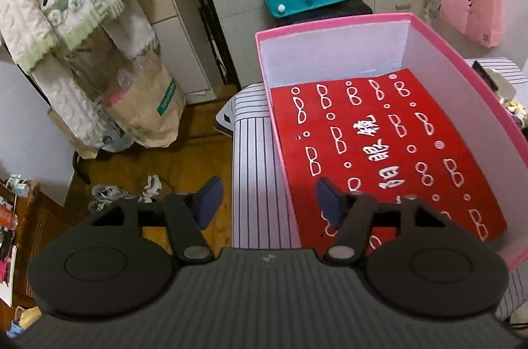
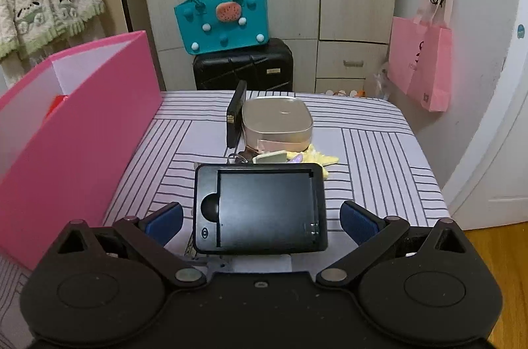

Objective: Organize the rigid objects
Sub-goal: 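Move the right gripper to the black charger and close on it, then carry the black charger with the right gripper into the pink box and release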

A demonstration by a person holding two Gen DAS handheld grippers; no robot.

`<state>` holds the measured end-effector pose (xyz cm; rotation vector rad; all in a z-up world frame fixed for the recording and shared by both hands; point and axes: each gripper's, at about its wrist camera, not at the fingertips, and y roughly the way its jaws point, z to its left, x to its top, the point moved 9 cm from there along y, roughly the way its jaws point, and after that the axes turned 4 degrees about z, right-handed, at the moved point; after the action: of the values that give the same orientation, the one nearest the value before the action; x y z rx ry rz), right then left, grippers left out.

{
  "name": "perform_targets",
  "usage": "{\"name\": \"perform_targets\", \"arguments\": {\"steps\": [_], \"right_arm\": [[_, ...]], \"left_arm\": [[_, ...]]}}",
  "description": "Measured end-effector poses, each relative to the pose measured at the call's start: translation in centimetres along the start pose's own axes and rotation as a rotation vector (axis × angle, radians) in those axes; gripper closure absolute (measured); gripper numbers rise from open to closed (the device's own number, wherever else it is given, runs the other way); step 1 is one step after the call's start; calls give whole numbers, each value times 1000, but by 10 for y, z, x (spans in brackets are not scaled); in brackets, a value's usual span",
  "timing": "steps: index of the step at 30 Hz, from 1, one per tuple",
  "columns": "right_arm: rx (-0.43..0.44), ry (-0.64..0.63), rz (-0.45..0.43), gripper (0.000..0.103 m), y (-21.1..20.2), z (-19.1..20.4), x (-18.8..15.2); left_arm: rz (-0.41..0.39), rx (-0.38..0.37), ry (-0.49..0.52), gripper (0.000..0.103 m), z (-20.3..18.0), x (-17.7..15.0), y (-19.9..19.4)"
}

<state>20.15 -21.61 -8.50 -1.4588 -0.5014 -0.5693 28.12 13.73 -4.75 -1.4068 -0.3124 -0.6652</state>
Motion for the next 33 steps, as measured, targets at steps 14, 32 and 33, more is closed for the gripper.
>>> {"name": "perform_targets", "arguments": {"steps": [14,32,33], "right_arm": [[36,29,25,10,10,-9,8],[199,-50,-52,10,-35,28,57],[223,-67,-59,10,-39,35,63]], "left_arm": [[10,-44,20,97,-12,-1,22],[-53,-11,-17,98,-14,-8,10],[-58,-7,-18,98,-15,-8,9]]}}
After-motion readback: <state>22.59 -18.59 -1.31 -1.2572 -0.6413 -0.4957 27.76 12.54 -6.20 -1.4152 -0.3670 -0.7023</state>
